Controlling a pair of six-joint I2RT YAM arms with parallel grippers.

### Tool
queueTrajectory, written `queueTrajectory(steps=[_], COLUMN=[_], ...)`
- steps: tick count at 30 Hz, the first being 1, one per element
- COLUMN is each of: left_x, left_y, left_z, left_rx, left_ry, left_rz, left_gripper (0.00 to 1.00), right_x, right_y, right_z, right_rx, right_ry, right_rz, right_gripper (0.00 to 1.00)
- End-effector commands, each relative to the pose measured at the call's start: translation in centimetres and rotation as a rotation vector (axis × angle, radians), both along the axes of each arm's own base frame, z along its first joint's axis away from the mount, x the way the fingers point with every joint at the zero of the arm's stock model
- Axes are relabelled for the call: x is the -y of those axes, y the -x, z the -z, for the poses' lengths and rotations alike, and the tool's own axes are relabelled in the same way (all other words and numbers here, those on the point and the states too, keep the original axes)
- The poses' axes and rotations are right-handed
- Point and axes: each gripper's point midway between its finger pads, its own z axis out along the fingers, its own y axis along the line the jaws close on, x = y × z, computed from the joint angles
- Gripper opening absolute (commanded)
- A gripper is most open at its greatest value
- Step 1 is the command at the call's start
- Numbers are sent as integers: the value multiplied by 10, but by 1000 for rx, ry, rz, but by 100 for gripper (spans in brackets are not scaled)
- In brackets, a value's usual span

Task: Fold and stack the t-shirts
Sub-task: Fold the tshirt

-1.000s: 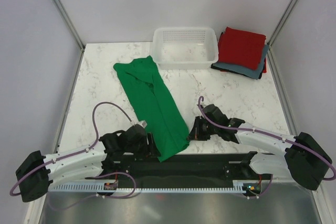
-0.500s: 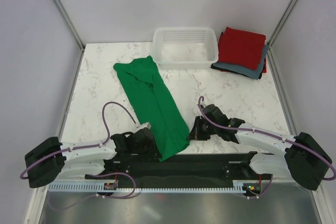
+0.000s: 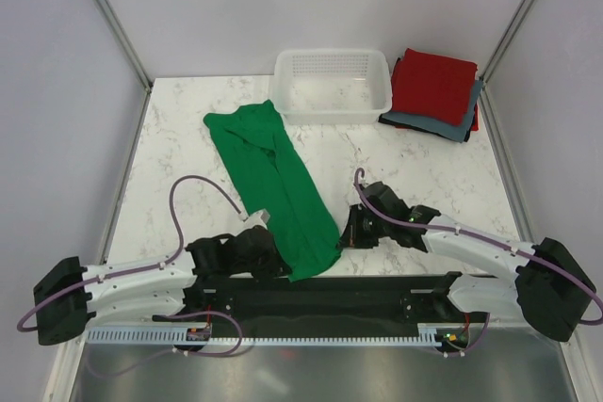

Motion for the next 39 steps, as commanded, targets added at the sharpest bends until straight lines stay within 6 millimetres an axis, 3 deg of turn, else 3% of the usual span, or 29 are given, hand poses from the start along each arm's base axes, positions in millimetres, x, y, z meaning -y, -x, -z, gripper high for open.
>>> queueTrajectory(steps=[1, 5, 6, 9, 11, 12, 13, 15, 17, 18, 19, 21, 22, 25, 34, 39], left_x=[-2, -15, -19, -28, -36, -40, -42, -52, -57, -66, -66, -76, -77, -87, -109, -120], left_y=[-16, -23, -25, -39, -51, -60, -64, -80, -92, -104, -108, -127, -131, -149, -195, -218], left_z=[-33, -48, -55, -69, -74, -79, -79, -83, -84, -87, -87, -89, -88, -84, -66, -55], left_rx=[64, 109, 120, 185, 218, 226, 226, 242, 260, 265, 258, 269, 272, 258, 221, 192], left_ry=[27, -15, -32, -73, -106, -111, -116, -139, -162, -168, -163, -180, -185, -203, -235, -209], left_rz=[-93, -126, -135, -162, -174, -204, -205, -233, -223, -261, -253, -273, -257, -280, -303, -327], left_gripper=[2, 2, 2, 2, 2, 2, 2, 2, 2, 2, 2, 2, 2, 2, 2, 2], right_x=[-10, -16, -21, -27, -36, -43, -44, -46, -54, -59, -61, -67, -69, -79, -96, -103], right_y=[-20, -41, -51, -65, -81, -95, -102, -119, -140, -155, -163, -183, -190, -210, -256, -280], right_z=[-39, -57, -70, -70, -79, -95, -86, -91, -98, -113, -103, -114, -102, -94, -70, -72], right_rx=[96, 144, 180, 191, 220, 252, 239, 251, 268, 296, 279, 308, 284, 261, 231, 248], right_ry=[-6, 47, 45, 97, 119, 105, 144, 154, 158, 135, 158, 148, 167, 147, 130, 111], right_rz=[1, 4, -3, -10, -23, -18, -27, -21, -21, -9, -15, -16, -21, -34, -46, -36], right_gripper=[0, 0, 0, 0, 0, 0, 0, 0, 0, 0, 0, 0, 0, 0, 0, 0])
